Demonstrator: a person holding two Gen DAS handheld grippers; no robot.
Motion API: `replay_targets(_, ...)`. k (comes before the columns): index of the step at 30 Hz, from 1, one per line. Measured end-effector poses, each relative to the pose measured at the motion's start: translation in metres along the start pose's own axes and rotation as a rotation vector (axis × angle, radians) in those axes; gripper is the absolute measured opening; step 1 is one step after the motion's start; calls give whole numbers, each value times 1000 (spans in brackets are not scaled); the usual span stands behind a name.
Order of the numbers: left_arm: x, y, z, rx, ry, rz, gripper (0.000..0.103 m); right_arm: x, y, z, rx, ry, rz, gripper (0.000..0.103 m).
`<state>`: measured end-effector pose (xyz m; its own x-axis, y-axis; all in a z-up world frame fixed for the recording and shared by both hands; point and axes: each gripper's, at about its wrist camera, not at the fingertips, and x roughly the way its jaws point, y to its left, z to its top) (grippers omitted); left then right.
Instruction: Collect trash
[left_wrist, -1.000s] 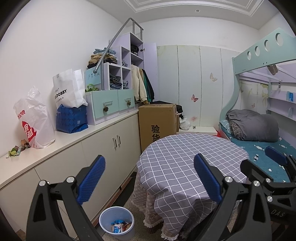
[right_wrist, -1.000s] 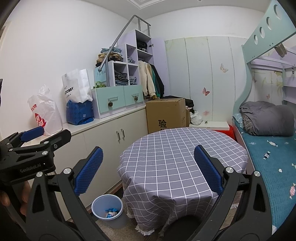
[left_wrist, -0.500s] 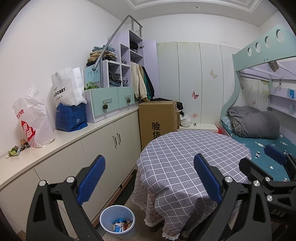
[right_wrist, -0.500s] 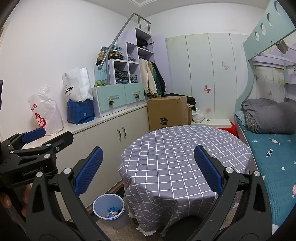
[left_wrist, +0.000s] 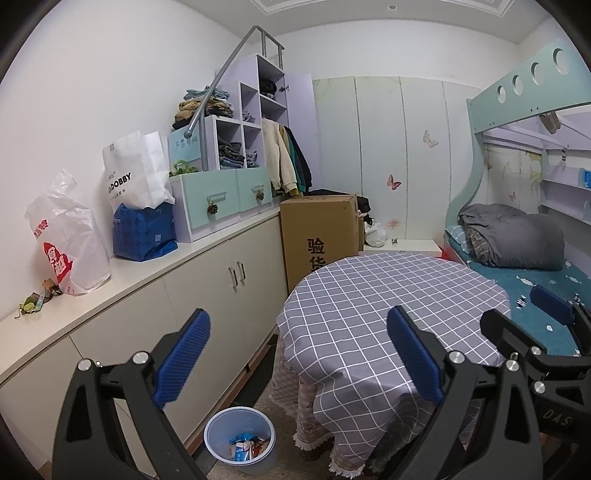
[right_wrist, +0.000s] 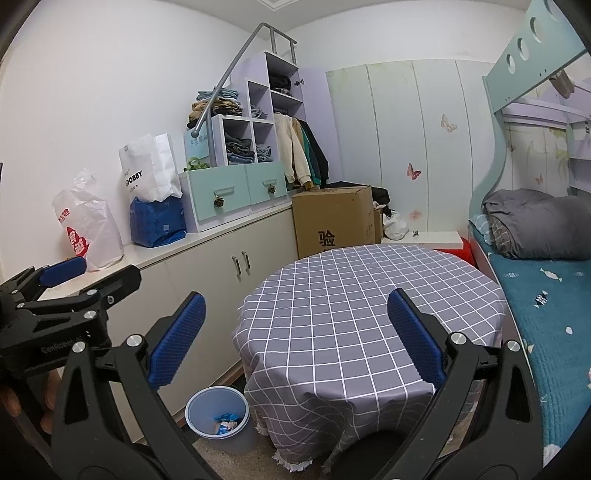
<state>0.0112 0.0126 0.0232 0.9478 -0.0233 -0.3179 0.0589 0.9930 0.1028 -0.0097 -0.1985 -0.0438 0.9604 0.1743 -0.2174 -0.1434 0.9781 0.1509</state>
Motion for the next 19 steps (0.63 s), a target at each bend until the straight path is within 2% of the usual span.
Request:
replay_targets(10,31,-8,5,-32,24,33,94,40,-27,-5,51,29,-3,97)
replay_targets(19,94,-35,4,-15,120,54,94,91,-67,-13,78,96,-42,97)
